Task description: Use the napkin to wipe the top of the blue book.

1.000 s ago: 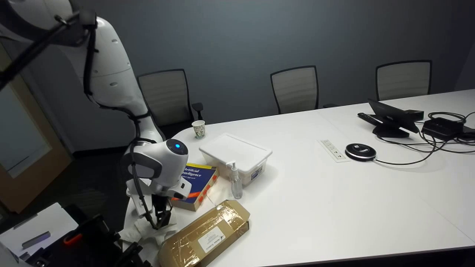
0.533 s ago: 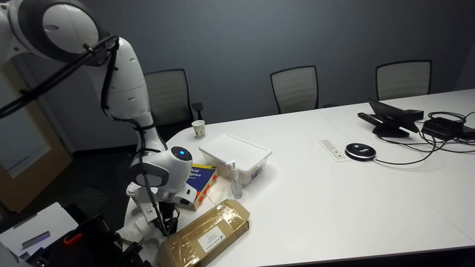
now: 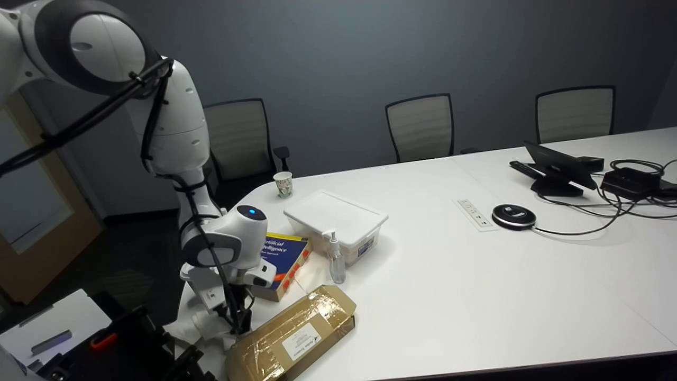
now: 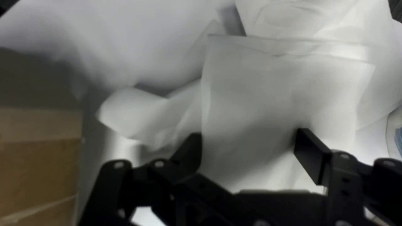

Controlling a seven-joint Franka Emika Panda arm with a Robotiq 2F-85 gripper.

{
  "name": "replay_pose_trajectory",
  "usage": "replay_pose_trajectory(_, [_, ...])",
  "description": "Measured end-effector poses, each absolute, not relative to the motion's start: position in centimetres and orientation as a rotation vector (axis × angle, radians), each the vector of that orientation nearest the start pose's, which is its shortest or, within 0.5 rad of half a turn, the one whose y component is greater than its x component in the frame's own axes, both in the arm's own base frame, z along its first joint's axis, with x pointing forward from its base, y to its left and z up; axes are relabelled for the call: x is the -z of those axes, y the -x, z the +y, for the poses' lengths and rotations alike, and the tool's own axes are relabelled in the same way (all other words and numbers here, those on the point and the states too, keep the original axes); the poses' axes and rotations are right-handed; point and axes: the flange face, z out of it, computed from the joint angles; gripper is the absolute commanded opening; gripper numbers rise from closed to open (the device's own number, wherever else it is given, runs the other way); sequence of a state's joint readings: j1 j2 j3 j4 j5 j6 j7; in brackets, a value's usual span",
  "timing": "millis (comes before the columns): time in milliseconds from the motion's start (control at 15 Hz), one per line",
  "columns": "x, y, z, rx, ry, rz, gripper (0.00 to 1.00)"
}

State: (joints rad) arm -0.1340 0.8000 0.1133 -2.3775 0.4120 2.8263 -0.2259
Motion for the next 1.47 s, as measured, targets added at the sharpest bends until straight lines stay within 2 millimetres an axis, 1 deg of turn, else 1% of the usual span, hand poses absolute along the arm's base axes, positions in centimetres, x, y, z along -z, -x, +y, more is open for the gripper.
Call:
replay_pose_trajectory(267, [1.8, -40.1, -0.9, -0.490, 2.921, 0.326, 0.21])
replay_pose_trajectory(333, [1.6, -40.3, -0.9, -0.488, 2.926, 0.323, 0.12])
replay_pose_trajectory(467, [1.4, -40.5, -0.9, -0.482, 2.930, 0.329, 0.01])
replay_pose_trajectory(600, [1.2, -40.7, -0.9, -0.473, 2.930, 0.333, 0.00])
replay_pose_trajectory(667, [0.9, -40.8, -0.9, -0.465, 2.927, 0.334, 0.03])
replay_pose_trajectory(733, [0.5, -41.1, -0.8, -0.452, 2.922, 0.336, 0.03])
replay_pose_trajectory(933, [-1.6, -42.3, -0.8, -0.426, 2.889, 0.339, 0.03])
replay_pose_trajectory(1067, [-3.9, -43.3, -1.1, -0.435, 2.873, 0.334, 0.03])
replay_pose_trajectory(1267, [-8.7, -44.8, -1.0, -0.438, 2.860, 0.299, 0.03])
replay_pose_trajectory(1467, [-13.4, -46.7, -0.2, -0.359, 2.878, 0.240, 0.03])
